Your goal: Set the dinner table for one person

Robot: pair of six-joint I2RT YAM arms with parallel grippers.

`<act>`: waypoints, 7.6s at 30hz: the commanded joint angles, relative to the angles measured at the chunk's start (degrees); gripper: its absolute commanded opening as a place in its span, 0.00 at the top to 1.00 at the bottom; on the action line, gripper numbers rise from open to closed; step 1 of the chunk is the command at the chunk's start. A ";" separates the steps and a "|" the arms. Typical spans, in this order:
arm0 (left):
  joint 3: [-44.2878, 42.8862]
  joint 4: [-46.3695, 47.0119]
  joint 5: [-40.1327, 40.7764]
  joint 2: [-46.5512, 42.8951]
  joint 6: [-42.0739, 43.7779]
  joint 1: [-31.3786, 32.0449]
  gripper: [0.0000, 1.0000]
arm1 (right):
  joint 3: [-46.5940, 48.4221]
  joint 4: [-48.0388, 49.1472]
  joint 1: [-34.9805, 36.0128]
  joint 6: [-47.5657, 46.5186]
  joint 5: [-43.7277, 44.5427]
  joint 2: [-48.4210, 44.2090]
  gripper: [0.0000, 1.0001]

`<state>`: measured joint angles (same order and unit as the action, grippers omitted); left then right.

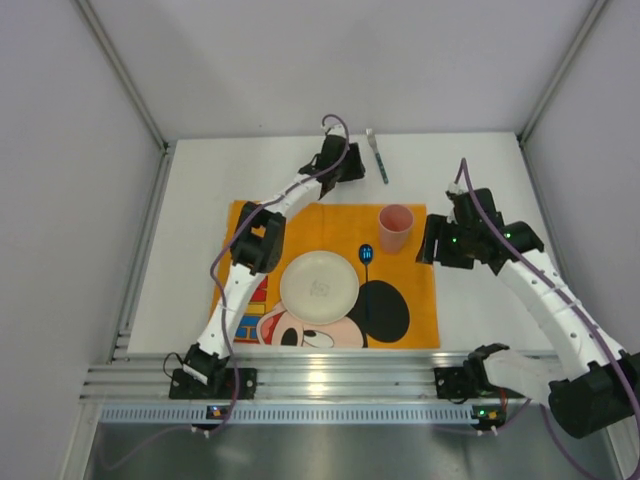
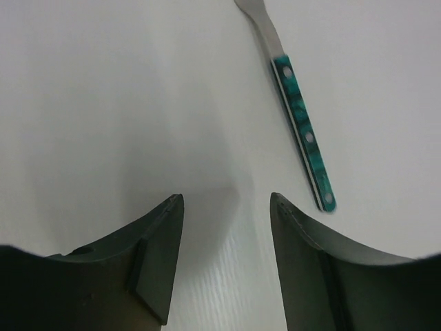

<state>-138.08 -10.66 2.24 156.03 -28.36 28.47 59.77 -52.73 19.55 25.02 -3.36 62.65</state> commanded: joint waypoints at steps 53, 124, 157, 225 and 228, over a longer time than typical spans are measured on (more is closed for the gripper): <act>37.84 37.41 -15.08 -35.68 -28.34 -3.68 0.01 | 36.45 14.58 -2.67 -13.31 4.59 25.38 0.29; 82.44 -17.73 17.36 -95.99 1.45 -13.52 0.01 | 70.10 11.49 3.11 3.86 -0.32 51.45 1.00; 78.76 10.03 -19.64 -91.43 -25.96 -15.37 0.13 | 47.46 18.28 23.78 10.23 -15.19 36.40 1.00; 86.92 -18.18 -31.33 -77.81 14.21 -22.05 1.00 | 25.67 16.69 6.20 5.39 -23.19 21.99 0.07; 88.77 -17.56 -32.73 -74.91 14.65 -23.19 1.00 | 24.35 17.13 6.11 5.75 -23.36 21.64 0.07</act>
<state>-51.05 -31.18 -26.76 79.22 -16.69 6.59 84.75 -36.47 26.17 31.18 -25.80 87.07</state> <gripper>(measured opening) 0.098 0.933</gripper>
